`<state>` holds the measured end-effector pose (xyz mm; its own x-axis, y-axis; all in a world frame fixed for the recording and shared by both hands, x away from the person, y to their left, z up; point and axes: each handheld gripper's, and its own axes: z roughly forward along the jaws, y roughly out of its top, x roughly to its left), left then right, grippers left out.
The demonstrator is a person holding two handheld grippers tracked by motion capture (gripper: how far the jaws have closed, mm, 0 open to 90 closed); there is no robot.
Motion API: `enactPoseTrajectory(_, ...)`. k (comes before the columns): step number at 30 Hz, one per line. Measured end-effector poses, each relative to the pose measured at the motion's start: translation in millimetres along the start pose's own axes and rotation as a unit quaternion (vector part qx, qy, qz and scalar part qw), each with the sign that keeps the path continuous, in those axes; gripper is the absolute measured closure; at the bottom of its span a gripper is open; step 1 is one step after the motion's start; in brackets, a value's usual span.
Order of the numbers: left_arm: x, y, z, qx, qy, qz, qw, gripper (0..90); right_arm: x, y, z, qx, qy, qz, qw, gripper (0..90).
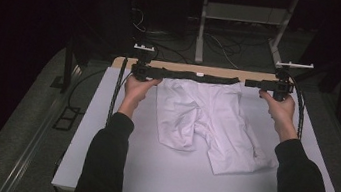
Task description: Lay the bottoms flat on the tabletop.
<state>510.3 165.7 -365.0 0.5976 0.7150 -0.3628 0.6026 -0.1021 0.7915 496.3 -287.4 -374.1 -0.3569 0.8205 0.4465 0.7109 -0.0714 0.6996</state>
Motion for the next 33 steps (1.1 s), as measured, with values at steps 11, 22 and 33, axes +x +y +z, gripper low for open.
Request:
enactPoseTrajectory(11, -14.6, -22.5, -10.5, -0.011, -0.016, 0.014, 0.9997, 14.2, -1.5, -31.4, -24.8, -0.017, 0.029, 0.008, 0.9994, 13.7)
enactPoseTrajectory(22, -34.0, -49.0, -25.3, -0.041, -0.039, 0.032, 0.9979, 0.0, -0.2, -54.5, -54.3, -0.036, 0.033, 0.007, 0.9988, 0.0)
enactPoseTrajectory(33, -55.2, -62.8, -33.6, -0.040, -0.048, 0.064, 0.9960, 0.0, 8.5, -79.9, -68.0, -0.020, 0.025, -0.018, 0.9993, 0.0)
